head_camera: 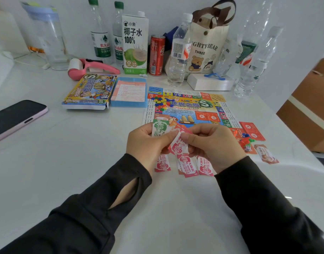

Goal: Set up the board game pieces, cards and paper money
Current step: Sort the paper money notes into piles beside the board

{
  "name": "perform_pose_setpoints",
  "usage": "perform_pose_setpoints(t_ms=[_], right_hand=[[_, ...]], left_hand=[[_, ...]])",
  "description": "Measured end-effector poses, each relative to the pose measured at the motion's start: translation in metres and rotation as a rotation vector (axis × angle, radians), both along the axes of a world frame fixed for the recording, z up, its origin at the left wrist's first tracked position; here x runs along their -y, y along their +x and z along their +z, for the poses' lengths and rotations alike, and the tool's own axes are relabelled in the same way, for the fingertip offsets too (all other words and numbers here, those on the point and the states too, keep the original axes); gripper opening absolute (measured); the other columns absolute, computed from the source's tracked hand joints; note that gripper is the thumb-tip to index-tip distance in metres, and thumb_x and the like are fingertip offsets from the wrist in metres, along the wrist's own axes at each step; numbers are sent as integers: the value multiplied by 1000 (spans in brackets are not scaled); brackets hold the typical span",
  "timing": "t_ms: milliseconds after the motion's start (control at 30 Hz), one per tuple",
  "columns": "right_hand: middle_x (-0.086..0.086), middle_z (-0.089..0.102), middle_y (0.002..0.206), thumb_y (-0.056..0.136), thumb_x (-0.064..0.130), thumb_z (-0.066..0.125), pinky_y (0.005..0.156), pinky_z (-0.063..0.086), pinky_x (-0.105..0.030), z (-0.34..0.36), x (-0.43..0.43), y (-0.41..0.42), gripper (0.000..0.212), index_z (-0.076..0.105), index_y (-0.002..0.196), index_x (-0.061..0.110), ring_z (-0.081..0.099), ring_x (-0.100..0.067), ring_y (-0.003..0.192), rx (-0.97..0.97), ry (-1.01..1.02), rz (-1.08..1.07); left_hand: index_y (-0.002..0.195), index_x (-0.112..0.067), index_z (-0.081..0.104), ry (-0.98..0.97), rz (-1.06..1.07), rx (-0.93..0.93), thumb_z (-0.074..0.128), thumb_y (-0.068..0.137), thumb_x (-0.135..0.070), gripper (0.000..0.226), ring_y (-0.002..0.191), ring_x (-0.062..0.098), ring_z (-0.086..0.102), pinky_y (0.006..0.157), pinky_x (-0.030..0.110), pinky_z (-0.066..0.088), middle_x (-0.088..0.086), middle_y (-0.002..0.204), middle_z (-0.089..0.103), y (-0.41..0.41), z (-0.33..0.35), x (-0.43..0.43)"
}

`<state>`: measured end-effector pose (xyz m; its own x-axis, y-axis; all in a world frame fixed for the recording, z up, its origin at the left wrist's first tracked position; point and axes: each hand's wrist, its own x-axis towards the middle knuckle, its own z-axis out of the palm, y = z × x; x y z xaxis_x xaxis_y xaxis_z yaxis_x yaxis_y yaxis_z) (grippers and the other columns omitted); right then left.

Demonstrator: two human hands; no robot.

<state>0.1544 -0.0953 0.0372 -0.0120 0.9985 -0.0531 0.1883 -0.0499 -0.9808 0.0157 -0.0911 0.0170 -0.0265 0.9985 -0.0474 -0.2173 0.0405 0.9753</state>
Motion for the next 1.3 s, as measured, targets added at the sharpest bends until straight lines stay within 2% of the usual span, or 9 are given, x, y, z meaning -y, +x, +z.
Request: perform_pose_setpoints(t_ms=[67,300,533,767,900,1033,1100,1200,1300], right_hand=[[-3,61,51,77,7,70,51,52,-24,0,-1,1,9,67,70,11,54,-14,46,24,9,-23],[3,61,48,79,10,69,57,52,-29,-1,-5,11,15,66,65,13,53,-11,46,115,38,-129],[1,59,45,80,4,67,56,49,-31,2,-12,28,19,64,64,13,51,-17,47,67,25,-193],[5,56,43,83,6,67,52,48,-25,0,-21,45,4,65,83,10,49,-9,41,28,65,-362],[2,55,45,83,5,65,48,50,-22,1,-28,47,5,64,82,10,50,-8,40,86,51,-361],[-8,57,57,84,4,65,60,56,-29,6,-40,39,7,65,78,8,51,-15,48,231,-34,-226],[-7,56,56,84,5,64,54,53,-22,9,-47,31,7,65,77,8,50,-13,44,384,-67,-133],[-3,54,56,85,9,64,38,39,-12,7,-57,20,10,65,75,8,47,-6,40,575,-34,-96],[-2,58,66,83,12,66,47,36,-17,-3,-65,13,7,69,83,5,47,-8,55,725,2,-112]], left_hand=[[74,-21,65,-44,-4,50,67,80,-20,6,61,14,69,52,23,56,-4,67,71,1,-2,-1],[68,-15,66,-113,-15,121,64,83,-5,18,55,13,66,47,20,54,0,65,70,2,0,-2],[72,-19,63,-123,36,123,61,86,-7,18,57,12,68,45,20,53,0,75,69,1,-1,-3],[75,-25,59,-109,108,99,61,87,-11,19,59,11,68,51,21,56,-7,75,67,-1,-1,-8],[73,-24,61,-107,116,90,60,87,-10,20,59,10,69,55,24,57,-7,72,68,-3,-2,-11],[71,-24,61,-124,120,94,61,88,-11,21,60,12,69,54,23,57,-9,67,67,-5,-2,-16],[71,-24,61,-133,116,91,60,88,-11,21,63,14,70,54,23,57,-9,67,67,-6,-2,-17],[69,-25,61,-120,107,85,60,88,-10,24,65,13,70,57,25,57,-12,62,68,-6,-2,-18],[67,-26,62,-108,105,57,60,88,-10,26,71,15,70,64,29,57,-10,66,69,-5,-3,-18]])
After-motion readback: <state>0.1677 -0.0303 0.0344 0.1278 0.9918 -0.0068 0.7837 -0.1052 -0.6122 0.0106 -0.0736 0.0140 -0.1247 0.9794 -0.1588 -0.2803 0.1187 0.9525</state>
